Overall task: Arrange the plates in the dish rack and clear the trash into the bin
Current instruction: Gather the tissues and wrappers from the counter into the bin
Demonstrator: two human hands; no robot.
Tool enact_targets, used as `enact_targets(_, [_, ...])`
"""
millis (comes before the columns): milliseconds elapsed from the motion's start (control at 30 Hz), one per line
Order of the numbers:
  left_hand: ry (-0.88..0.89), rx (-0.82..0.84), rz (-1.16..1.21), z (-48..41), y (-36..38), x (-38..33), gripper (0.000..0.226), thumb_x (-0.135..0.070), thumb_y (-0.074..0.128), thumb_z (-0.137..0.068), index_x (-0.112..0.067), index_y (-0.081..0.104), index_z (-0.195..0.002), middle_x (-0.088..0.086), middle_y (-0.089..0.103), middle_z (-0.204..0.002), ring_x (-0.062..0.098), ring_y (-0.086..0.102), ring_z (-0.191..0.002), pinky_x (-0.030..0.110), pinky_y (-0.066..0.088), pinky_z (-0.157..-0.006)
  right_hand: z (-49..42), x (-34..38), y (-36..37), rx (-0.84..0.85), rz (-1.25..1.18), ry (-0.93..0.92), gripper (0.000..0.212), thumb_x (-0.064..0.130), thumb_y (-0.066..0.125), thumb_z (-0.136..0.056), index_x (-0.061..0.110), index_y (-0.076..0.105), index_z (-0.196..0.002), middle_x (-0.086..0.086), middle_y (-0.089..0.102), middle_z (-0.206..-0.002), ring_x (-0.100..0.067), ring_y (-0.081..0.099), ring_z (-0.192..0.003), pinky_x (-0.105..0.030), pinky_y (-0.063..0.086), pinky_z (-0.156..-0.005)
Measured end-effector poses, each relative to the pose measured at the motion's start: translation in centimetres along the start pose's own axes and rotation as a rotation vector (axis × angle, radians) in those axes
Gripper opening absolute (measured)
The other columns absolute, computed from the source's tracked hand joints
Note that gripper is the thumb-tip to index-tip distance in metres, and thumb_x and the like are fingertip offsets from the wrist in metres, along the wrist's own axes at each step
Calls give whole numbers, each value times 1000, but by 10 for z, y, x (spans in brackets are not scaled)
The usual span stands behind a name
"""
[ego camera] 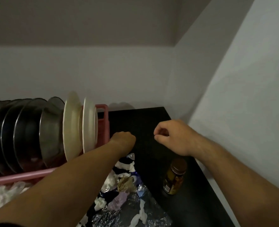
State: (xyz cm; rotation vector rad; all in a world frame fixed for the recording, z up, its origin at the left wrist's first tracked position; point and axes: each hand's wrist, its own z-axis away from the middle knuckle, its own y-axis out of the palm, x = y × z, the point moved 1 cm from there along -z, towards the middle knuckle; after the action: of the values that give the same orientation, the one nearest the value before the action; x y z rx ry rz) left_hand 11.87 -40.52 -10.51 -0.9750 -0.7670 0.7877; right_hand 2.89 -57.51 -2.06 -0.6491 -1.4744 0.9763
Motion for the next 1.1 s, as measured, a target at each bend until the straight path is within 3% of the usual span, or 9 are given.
enact_targets(233, [-154, 259, 19, -24, 19, -3, 48, -10, 68, -87, -7, 50, -131, 14, 52, -132, 30, 56, -117, 35, 49, -94, -14, -16, 8, 98, -27, 34, 9, 29, 63, -95, 37, 61, -98, 14, 61, -103, -3, 60, -93, -28, 54, -83])
enact_targets(433, [-191, 214, 177, -26, 8, 10, 29, -12, 57, -94, -6, 54, -122, 14, 57, -122, 24, 59, -102, 29, 49, -79, -22, -7, 4, 125, 37, 46, 13, 28, 63, -95, 32, 62, -108, 11, 60, -106, -4, 59, -94, -28, 54, -82])
enact_targets(567, [-178, 232, 186, -18, 12, -2, 36, -17, 57, -94, -11, 52, -129, 12, 55, -122, 26, 59, -106, 34, 51, -87, -23, 1, 5, 144, 87, 50, 15, 29, 62, -96, 32, 61, -110, 11, 59, -108, -5, 59, -94, -26, 53, -80])
enact_targets(733, [-265, 254, 252, -12, 33, -18, 47, -48, 49, -95, -11, 53, -124, 9, 58, -116, 23, 59, -104, 36, 49, -91, -19, 10, 7, 171, 138, 57, 14, 30, 60, -96, 32, 60, -111, 10, 59, -107, -7, 59, -92, -31, 56, -83])
enact_targets(900, [-229, 239, 337, -7, 36, -22, 39, -39, 50, -97, -9, 53, -123, 11, 57, -117, 24, 59, -104, 37, 50, -92, -13, 22, 8, 197, 184, 89, 18, 31, 59, -97, 29, 59, -115, 7, 59, -109, -9, 60, -95, -33, 56, -85])
enact_targets(1100, [-151, 79, 480, 9, 13, -15, 27, -23, 56, -95, -14, 53, -120, 8, 56, -110, 20, 60, -92, 37, 54, -84, -1, 46, -2, 189, 257, 128, 20, 29, 56, -99, 24, 59, -118, 2, 60, -112, -14, 60, -99, -36, 55, -89])
